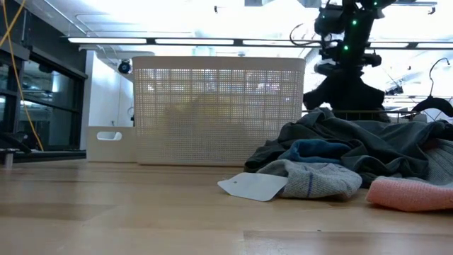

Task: Pick & Place Cloths
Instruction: Put the black shorts into the wire basket

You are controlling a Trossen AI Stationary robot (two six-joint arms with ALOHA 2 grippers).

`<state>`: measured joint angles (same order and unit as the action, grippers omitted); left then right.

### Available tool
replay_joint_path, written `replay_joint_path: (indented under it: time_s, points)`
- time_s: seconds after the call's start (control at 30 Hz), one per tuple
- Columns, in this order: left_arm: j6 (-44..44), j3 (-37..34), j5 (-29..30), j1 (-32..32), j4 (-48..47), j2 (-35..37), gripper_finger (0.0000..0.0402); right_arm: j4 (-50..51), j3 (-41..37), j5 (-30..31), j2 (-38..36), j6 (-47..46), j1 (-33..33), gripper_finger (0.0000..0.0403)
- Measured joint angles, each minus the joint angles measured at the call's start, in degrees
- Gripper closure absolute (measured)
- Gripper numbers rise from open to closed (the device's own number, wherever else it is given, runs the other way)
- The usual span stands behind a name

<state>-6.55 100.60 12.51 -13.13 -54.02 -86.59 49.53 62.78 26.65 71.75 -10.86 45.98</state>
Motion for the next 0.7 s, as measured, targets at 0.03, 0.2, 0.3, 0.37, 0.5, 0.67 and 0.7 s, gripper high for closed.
replay_joint_path:
  time_s: [0.03,0.2,0.3,0.37,0.5,0.67,0.7]
  points:
    - [0.01,0.00,0.00,-0.01,-0.01,0.01,0.0122,0.69,0.00,-0.03,0.00,-0.30,0.30,0.0397]
    - [0.00,0.00,0.00,0.00,0.00,0.02,0.0122,1.18,0.00,-0.95,0.00,-0.96,0.56,0.0384]
    - [0.00,0.00,0.00,0.00,-0.16,0.02,0.0122,0.64,0.00,-2.75,0.00,-1.31,0.56,0.0375]
    - [-0.05,0.00,-0.02,-0.02,-0.20,0.02,0.0122,0.59,0.00,-2.86,0.00,-1.50,0.55,0.0366]
    - [-0.28,0.00,-0.04,0.00,-0.21,0.02,0.0122,0.62,0.00,-2.85,0.00,-2.93,0.56,0.0335]
    - [-0.28,0.00,-0.04,-0.01,-0.21,0.02,0.0122,0.60,0.00,-2.84,-0.02,-3.07,0.55,0.0275]
    - [-0.30,0.00,-0.04,0.00,-0.21,0.02,0.0122,0.60,0.00,-2.84,-0.15,-3.07,0.54,0.0262]
